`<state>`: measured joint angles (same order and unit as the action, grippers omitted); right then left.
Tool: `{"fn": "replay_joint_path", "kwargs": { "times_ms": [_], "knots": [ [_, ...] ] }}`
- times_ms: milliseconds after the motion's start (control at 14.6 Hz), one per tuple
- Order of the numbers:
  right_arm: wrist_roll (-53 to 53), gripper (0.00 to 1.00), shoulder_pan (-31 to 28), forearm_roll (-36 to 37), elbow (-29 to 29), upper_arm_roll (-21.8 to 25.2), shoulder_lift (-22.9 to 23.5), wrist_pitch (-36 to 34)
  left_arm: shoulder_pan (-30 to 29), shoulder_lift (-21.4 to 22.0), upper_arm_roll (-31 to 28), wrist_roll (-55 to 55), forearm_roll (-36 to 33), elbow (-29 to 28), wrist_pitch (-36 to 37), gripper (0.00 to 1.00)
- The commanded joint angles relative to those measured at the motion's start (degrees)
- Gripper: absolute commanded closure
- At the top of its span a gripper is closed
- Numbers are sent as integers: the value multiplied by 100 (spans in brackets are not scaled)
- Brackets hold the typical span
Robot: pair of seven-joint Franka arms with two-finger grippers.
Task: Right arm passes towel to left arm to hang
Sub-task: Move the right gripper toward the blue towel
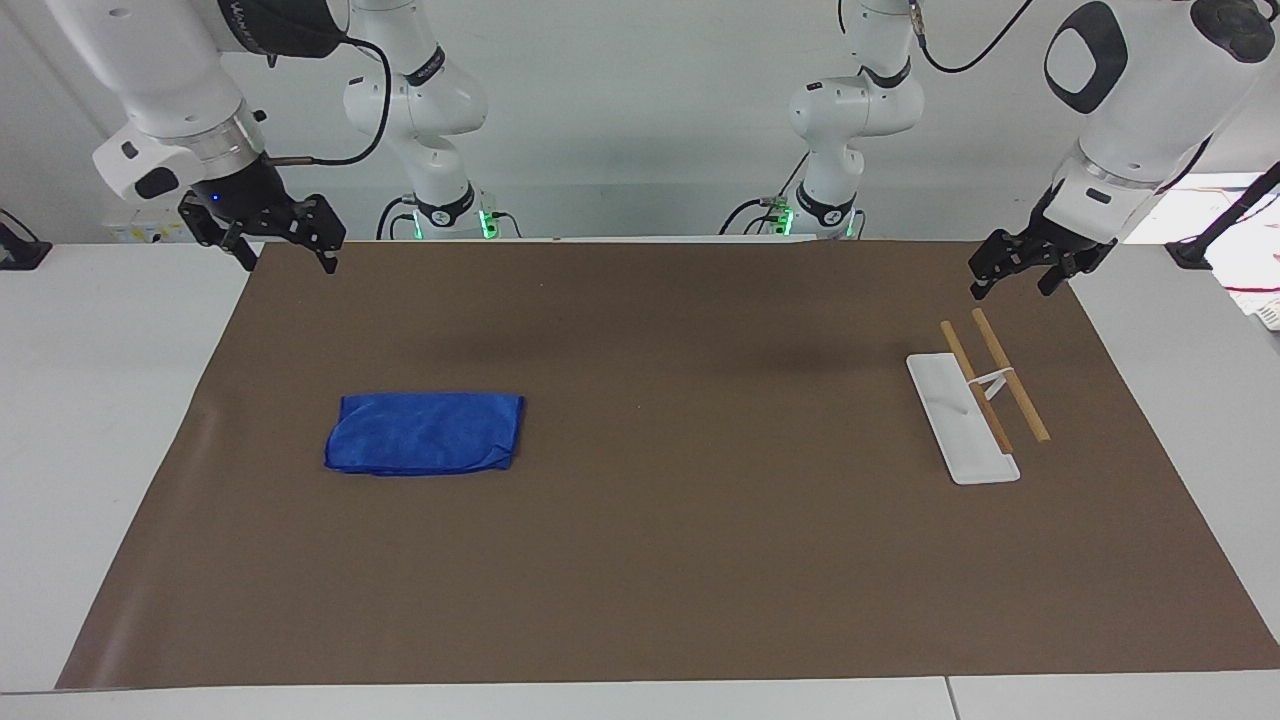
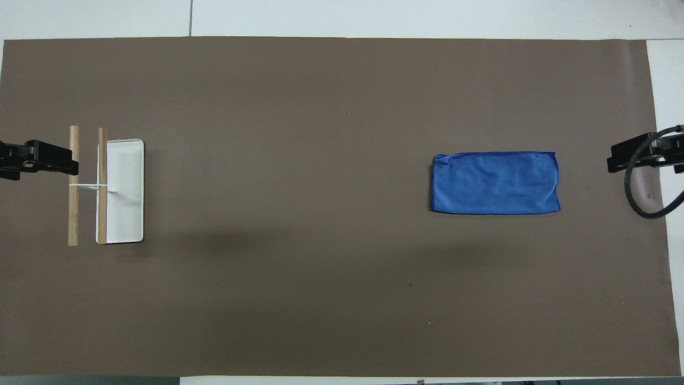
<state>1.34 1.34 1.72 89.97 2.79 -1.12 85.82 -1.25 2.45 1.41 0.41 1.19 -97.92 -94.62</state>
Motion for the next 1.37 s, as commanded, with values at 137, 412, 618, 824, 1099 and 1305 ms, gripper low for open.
{"fn": "replay_joint_path", "kwargs": {
  "times_ms": [137,412,618,824,1099,1305],
  "knots": [
    [68,0,-20,-66,135,-15,-117,93,-33,116,18,20,-110,-87,5,0],
    [42,0,-55,-66,336,-15,-204,145,-33,116,18,20,-110,-87,5,0],
    [94,0,-19,21,829,-15,-442,460,-33,116,18,29,-110,-87,5,0],
    [60,0,-37,21,1879,-15,-853,1433,-33,116,18,29,-110,-87,5,0],
    [94,0,-11,4,2700,-24,-882,2455,-33,116,18,29,-110,-87,5,0],
    [94,0,-11,-49,3175,-24,-435,3359,-33,116,18,29,-110,-87,5,0]
  ]
}}
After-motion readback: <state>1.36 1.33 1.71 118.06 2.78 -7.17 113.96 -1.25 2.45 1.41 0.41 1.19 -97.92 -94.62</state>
